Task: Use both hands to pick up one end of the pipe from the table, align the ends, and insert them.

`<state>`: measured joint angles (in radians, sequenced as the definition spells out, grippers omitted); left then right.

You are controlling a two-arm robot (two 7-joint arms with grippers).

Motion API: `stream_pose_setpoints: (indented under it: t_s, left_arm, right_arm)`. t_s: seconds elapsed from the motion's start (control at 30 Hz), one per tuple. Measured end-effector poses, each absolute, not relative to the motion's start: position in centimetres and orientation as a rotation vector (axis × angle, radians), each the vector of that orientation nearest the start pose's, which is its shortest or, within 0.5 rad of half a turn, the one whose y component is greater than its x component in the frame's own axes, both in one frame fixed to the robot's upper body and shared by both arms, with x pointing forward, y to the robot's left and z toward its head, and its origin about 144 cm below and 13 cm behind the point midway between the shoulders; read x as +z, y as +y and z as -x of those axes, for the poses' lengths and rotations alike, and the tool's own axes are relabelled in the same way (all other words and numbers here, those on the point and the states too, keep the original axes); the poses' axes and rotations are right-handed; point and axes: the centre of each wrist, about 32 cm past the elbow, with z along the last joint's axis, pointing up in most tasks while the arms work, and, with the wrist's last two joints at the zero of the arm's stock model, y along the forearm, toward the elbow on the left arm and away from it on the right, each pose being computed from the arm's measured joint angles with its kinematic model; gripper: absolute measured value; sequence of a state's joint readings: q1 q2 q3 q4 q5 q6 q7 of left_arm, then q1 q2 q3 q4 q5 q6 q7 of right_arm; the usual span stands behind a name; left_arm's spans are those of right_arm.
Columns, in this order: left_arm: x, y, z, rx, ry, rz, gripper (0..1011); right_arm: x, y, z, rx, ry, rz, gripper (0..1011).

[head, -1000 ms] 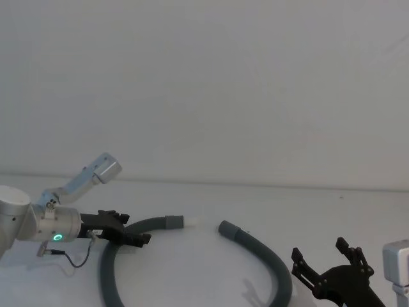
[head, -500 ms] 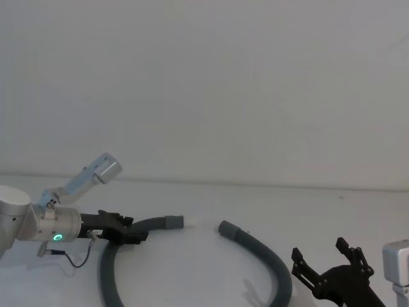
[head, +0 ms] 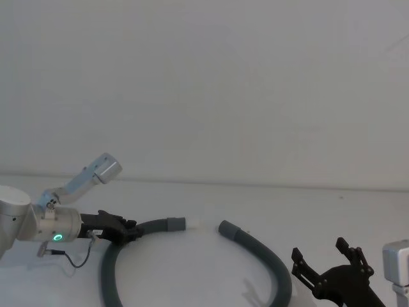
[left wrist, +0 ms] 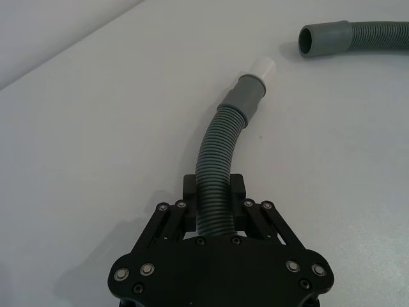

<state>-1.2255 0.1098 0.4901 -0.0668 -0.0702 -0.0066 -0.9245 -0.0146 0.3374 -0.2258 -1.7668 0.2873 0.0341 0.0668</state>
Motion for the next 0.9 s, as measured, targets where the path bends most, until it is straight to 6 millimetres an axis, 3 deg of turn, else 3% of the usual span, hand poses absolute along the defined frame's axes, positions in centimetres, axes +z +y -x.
stream_pose_setpoints:
  t_s: [0.9]
  left_arm:
    - [125.38, 28.29, -70.38, 0.62, 0.117, -0.496, 272]
  right_arm:
    - [118.87, -23.71, -44.33, -1.229, -0.075, -0.026, 1004]
